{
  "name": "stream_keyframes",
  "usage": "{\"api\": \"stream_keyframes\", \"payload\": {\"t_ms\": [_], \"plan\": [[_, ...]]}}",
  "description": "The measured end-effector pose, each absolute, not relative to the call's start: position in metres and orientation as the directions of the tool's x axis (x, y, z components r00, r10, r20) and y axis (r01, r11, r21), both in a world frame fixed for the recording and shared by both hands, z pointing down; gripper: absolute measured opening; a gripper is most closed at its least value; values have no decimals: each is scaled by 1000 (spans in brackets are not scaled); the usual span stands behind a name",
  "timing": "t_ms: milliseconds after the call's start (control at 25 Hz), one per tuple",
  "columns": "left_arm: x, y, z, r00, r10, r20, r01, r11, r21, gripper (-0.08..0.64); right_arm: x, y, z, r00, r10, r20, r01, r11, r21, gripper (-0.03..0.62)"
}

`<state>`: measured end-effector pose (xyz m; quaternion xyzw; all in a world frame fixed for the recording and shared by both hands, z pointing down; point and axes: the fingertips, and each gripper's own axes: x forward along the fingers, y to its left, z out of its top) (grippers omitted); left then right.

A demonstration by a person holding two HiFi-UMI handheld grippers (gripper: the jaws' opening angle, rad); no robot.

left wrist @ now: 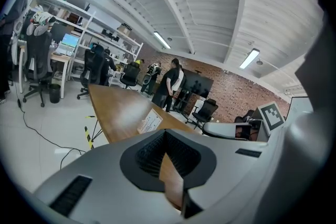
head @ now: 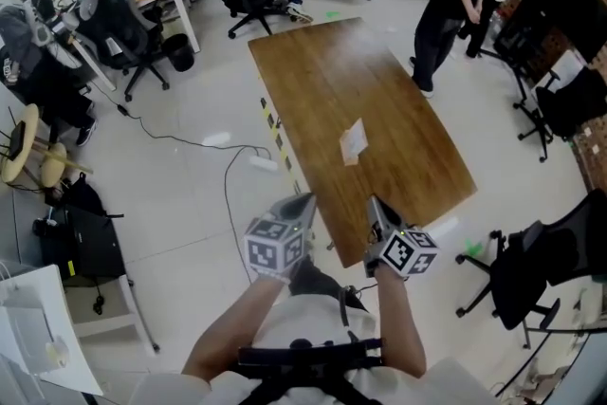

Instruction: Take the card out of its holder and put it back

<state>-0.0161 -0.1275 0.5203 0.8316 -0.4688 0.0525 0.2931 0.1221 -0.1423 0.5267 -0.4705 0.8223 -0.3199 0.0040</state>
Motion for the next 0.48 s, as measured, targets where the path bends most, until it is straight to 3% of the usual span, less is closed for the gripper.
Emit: {"api": "stream_keyframes", "payload": {"t_ms": [480], "plan": [[-6, -180, 542, 553, -728, 406, -820, -387, 422, -11, 128, -217, 550, -500, -805, 319, -812, 307, -497, 37]]}}
